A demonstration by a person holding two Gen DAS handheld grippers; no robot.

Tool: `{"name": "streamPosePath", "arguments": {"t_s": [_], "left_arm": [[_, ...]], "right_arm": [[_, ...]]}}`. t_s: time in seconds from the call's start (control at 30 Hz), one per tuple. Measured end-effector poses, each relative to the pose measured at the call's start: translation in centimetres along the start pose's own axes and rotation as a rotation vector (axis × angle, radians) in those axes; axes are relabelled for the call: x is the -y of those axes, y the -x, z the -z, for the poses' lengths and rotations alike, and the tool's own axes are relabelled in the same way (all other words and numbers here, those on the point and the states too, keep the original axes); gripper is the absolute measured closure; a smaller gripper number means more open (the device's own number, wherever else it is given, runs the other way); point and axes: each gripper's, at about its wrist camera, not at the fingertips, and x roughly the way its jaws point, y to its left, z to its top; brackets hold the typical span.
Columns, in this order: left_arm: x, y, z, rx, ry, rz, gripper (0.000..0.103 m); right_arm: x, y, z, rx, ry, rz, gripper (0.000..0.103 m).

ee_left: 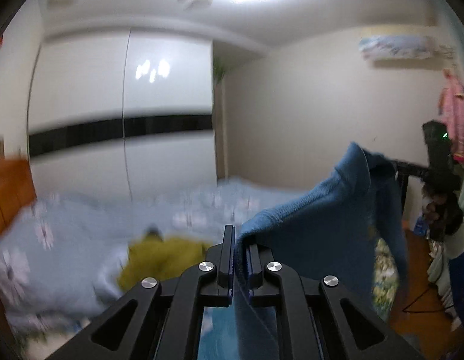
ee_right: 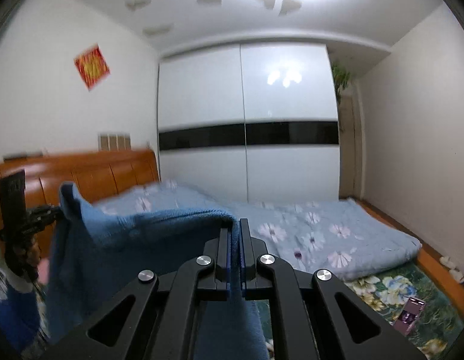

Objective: Fold clothes
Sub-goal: 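Lift the sweatshirt with both grippers and shake it out in the air, then lower the sweatshirt onto the sheet with both grippers and release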

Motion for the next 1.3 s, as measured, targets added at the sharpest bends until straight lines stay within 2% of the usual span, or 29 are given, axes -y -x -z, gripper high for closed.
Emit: {"name": "streamPosePath", "arguments": {"t_s": [0.07, 0.23, 0.37, 0.43, 0.57, 0.63, 0.7, 0.87, 0.97, 1.13, 1.17, 1.23, 1.27, 1.3], "left_arm": [[-2.0, -5.5, 2.9, -0.123, 0.053, -0.017, 0.095], [-5.9, -20.8, 13.6, -0.434, 0.128, -0.095, 0.098], [-7.9, -28.0, 19.9, -0.592, 0.253, -0.108, 0.098], [-8.4, -29.4, 21.3, -0.613, 0.299, -0.129, 0.098], [-11.1, -31.2, 21.7, -0.594, 0.4, -0.152, 0.099], [-11.6, -31.6, 21.3, -0.577, 0.357, -0.247, 0.103], [-12.4, -32.0, 21.6, -0.568, 0.374, -0.262, 0.103], [-13.0, -32.7, 23.6, -0.603, 0.425, -0.208, 0.103], [-12.3, -32.7, 24.5, -0.625, 0.457, -0.126, 0.102], [-11.2, -32.1, 24.2, -0.614, 0.471, -0.093, 0.1], [-11.0, -31.7, 24.0, -0.608, 0.471, -0.097, 0.098], [-10.6, -31.0, 23.6, -0.595, 0.471, -0.107, 0.09], [-10.3, -30.5, 23.4, -0.59, 0.466, -0.116, 0.08], [-9.9, -29.8, 23.1, -0.582, 0.453, -0.126, 0.07]], "right_arm": [[0.9, -5.1, 2.1, -0.131, -0.019, 0.014, 0.099], [3.7, -20.0, 12.4, -0.48, -0.039, 0.096, 0.099], [6.9, -29.3, 21.6, -0.701, -0.113, 0.141, 0.099], [8.7, -31.2, 24.6, -0.752, -0.149, 0.153, 0.099], [11.3, -34.7, 26.5, -0.755, -0.245, 0.153, 0.099], [12.0, -36.5, 26.4, -0.746, -0.25, 0.159, 0.099], [12.8, -38.3, 26.7, -0.752, -0.264, 0.164, 0.099], [14.1, -41.5, 30.1, -0.838, -0.291, 0.169, 0.099], [14.6, -42.3, 32.2, -0.87, -0.308, 0.169, 0.099], [14.7, -41.5, 31.6, -0.86, -0.303, 0.14, 0.098], [14.7, -41.3, 31.5, -0.858, -0.301, 0.135, 0.096], [14.7, -40.9, 31.2, -0.851, -0.299, 0.122, 0.087], [14.8, -40.0, 30.6, -0.835, -0.299, 0.113, 0.074], [14.9, -39.1, 30.2, -0.816, -0.304, 0.104, 0.066]]}}
